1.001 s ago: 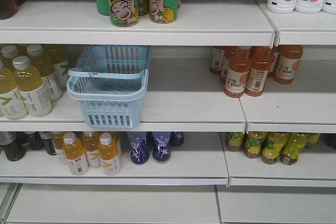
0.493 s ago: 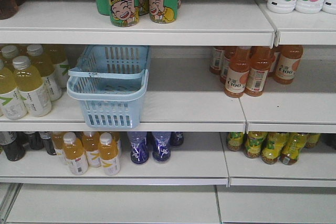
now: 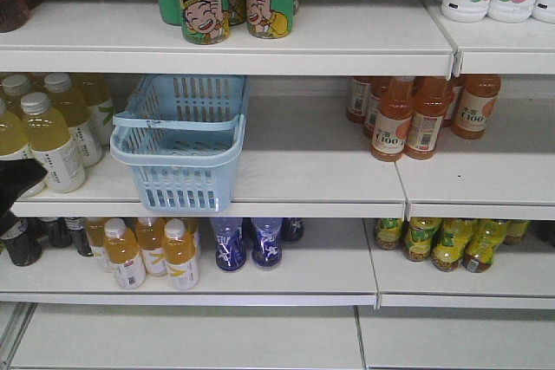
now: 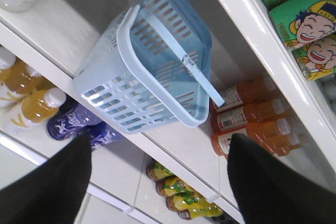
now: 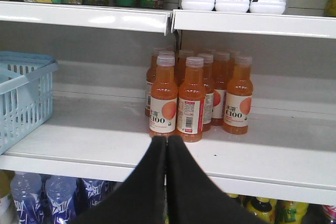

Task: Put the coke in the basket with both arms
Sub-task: 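Reach the left gripper to the basket handle and grasp it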

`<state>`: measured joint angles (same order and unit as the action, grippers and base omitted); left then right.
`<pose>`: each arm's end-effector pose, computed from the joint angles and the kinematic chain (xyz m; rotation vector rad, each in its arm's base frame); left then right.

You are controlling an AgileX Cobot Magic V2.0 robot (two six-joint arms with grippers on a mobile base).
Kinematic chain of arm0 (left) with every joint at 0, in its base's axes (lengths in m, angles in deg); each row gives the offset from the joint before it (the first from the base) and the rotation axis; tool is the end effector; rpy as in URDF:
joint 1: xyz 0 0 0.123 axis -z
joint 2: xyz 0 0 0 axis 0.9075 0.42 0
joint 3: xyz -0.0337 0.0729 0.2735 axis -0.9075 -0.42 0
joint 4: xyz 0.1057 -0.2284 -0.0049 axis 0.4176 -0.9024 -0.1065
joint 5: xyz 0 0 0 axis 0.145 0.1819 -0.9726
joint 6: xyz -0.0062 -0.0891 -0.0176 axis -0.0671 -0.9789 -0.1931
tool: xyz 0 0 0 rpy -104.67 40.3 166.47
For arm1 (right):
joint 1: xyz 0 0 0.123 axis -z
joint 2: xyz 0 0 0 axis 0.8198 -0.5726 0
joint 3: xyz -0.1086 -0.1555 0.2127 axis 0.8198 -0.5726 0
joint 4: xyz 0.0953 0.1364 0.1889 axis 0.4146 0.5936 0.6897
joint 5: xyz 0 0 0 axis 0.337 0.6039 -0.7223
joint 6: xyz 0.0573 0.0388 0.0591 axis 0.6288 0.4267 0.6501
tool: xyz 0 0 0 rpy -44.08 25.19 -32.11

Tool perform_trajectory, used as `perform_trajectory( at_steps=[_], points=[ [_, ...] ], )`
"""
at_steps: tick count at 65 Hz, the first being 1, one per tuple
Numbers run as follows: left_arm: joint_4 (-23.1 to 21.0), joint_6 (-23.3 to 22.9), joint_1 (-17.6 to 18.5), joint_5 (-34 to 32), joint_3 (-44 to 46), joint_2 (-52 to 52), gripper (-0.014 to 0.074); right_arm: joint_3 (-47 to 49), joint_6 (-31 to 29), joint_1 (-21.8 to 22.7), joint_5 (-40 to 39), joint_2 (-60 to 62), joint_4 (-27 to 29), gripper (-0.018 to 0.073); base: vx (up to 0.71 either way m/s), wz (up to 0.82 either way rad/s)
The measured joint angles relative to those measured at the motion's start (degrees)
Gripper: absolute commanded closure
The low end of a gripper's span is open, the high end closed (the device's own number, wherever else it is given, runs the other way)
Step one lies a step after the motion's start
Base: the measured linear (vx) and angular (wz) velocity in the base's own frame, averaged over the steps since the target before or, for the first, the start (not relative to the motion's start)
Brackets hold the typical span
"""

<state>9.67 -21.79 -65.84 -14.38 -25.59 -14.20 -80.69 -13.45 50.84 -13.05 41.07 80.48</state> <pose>0.1825 -0.0190 0.2794 -0.8318 1.8864 -0.8449 0.0568 0.0038 0.2001 -0.0940 1.5456 0.0135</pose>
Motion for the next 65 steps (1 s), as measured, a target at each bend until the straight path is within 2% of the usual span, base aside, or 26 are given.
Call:
perform_trajectory(
  at_steps=[19,23,36,52,65],
  points=[
    [-23.85,13.39,0.00,10.01,10.60,19.02,0.0073,0.00,0.00,0.00,0.00,0.00,0.00,0.0569,0.00,0.00],
    [-27.31,16.45,0.00,12.67,12.46,22.74,0.0073,0.00,0.00,0.00,0.00,0.00,0.00,0.0569,0.00,0.00],
    [-29.05,18.61,0.40,17.07,19.66,32.63,0.0073,0.00,0.00,0.00,0.00,0.00,0.00,0.0569,0.00,0.00],
    [-29.22,18.74,2.98,17.49,26.74,40.93,0.0073,0.00,0.00,0.00,0.00,0.00,0.00,0.0569,0.00,0.00],
    [-29.22,18.59,3.51,17.55,32.23,46.71,0.0073,0.00,0.00,0.00,0.00,0.00,0.00,0.0569,0.00,0.00]
  ],
)
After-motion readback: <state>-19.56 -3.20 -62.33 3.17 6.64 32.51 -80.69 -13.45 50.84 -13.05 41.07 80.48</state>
